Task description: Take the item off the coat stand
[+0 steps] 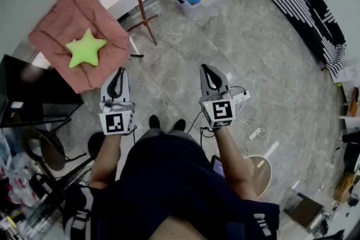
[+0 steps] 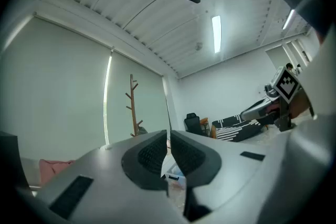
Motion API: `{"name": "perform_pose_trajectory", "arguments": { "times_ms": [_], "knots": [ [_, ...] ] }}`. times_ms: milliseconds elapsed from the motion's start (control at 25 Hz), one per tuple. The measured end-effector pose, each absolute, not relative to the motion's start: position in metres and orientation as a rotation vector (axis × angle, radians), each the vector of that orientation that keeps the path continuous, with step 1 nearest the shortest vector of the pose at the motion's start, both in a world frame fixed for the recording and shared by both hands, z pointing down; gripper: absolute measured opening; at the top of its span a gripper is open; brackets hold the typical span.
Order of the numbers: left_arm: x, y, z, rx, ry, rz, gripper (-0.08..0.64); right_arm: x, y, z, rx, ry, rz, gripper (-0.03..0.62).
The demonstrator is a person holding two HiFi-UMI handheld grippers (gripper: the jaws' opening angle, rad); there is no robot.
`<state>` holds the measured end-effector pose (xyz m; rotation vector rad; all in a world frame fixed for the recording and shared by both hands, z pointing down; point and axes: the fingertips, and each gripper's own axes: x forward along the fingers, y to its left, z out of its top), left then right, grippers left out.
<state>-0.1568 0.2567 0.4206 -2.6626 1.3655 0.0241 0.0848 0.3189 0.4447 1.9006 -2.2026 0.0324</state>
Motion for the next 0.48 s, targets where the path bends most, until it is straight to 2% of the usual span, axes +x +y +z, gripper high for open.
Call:
{"name": "perform_pose_trajectory", "arguments": {
  "times_ms": [480],
  "knots": [
    [-0.154,0.256,0.426,-2.668,1.366,0.009,0.041,0.084,0.321,0.453,1.882,-2.187,0.049,0.018]
  ]
}}
